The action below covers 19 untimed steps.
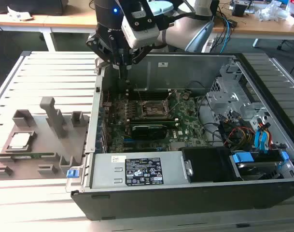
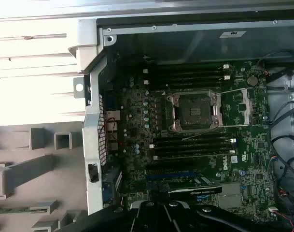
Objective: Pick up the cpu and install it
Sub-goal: 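Reach for the cpu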
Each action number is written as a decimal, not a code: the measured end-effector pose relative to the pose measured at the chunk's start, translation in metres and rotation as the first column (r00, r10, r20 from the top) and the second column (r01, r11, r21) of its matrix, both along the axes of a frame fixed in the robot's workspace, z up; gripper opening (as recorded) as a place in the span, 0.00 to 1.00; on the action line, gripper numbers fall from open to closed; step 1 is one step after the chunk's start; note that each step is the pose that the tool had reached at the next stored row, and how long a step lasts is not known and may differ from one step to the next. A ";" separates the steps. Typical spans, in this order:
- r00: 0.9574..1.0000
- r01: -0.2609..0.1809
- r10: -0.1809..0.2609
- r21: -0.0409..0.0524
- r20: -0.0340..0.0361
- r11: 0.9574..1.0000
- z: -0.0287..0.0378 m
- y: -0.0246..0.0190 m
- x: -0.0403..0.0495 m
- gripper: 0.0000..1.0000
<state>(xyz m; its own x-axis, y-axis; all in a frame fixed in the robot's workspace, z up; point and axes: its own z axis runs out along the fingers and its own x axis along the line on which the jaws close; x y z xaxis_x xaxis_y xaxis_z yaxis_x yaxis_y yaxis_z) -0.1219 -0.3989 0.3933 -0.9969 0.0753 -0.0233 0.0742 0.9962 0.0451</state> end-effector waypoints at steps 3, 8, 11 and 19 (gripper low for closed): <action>1.000 0.000 0.000 0.000 0.000 1.000 -0.0001 0.0000 -0.0015 0.11; 1.000 0.000 0.000 0.000 0.000 1.000 0.0000 0.0000 -0.0131 0.11; 1.000 0.000 0.000 0.000 0.000 1.000 0.0000 0.0000 -0.0230 0.11; 1.000 0.000 0.000 0.000 0.000 1.000 0.0000 0.0000 -0.0457 0.11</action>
